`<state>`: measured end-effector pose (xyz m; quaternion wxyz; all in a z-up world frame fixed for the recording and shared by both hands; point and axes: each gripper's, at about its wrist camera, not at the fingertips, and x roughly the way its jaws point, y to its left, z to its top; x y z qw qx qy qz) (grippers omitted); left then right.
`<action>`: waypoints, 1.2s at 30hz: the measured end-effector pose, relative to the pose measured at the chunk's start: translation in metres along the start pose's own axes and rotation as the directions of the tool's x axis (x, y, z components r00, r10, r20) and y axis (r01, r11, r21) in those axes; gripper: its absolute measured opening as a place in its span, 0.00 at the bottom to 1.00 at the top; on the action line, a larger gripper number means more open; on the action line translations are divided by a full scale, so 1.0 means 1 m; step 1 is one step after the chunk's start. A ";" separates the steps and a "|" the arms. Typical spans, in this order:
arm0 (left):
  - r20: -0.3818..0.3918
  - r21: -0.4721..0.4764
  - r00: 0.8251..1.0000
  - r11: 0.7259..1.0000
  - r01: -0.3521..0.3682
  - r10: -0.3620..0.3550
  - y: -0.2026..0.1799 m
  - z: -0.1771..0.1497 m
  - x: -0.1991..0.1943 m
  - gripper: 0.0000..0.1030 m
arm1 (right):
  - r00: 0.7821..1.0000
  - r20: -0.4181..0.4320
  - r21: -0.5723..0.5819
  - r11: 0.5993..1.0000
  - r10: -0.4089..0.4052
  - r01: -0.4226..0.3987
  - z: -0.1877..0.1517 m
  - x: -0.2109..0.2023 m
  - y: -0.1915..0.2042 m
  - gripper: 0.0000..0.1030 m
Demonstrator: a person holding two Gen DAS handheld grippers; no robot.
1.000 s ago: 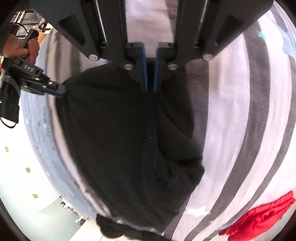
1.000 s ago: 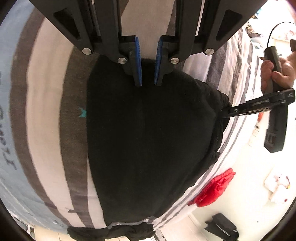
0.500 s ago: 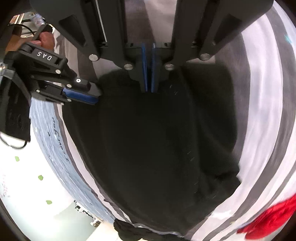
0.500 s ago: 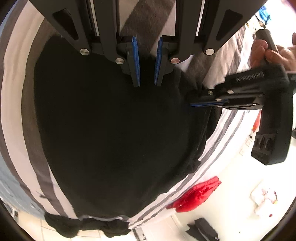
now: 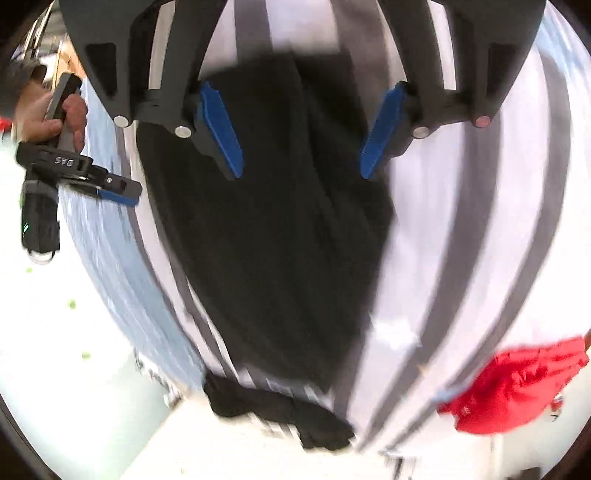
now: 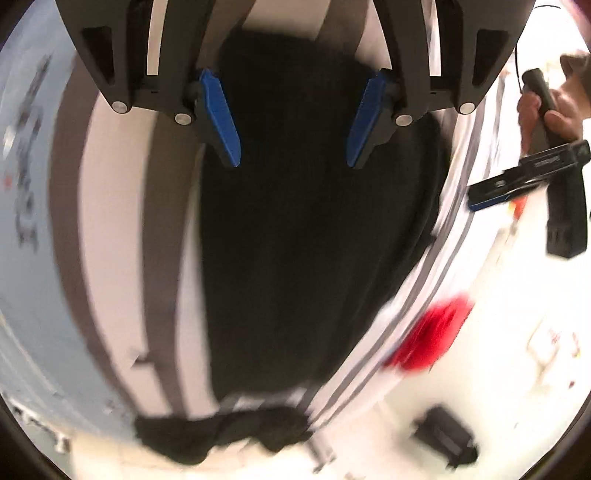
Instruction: Fold clothes
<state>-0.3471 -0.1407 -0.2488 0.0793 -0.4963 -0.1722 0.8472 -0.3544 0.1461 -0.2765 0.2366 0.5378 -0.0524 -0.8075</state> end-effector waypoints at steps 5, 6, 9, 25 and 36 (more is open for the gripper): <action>-0.034 -0.023 0.999 1.000 0.018 -0.019 0.015 0.038 0.044 0.63 | 0.999 -0.011 0.092 0.995 0.030 -0.029 0.069 0.045 -0.038 0.55; -0.042 -0.028 0.999 0.999 0.022 -0.023 0.018 0.045 0.053 0.63 | 0.999 -0.020 0.089 0.996 0.030 -0.028 0.079 0.054 -0.042 0.55; -0.076 -0.041 0.996 0.999 0.033 -0.036 0.026 0.064 0.080 0.63 | 0.996 -0.072 0.072 0.997 0.043 -0.038 0.098 0.076 -0.052 0.55; -0.248 -0.032 0.950 0.982 0.187 -0.189 0.018 0.071 0.131 0.70 | 0.960 -0.135 0.109 0.966 0.246 -0.233 0.100 0.114 -0.066 0.57; -0.318 0.011 0.911 0.960 0.279 -0.261 -0.003 0.073 0.145 0.66 | 0.917 -0.175 0.102 0.933 0.358 -0.345 0.122 0.124 -0.054 0.57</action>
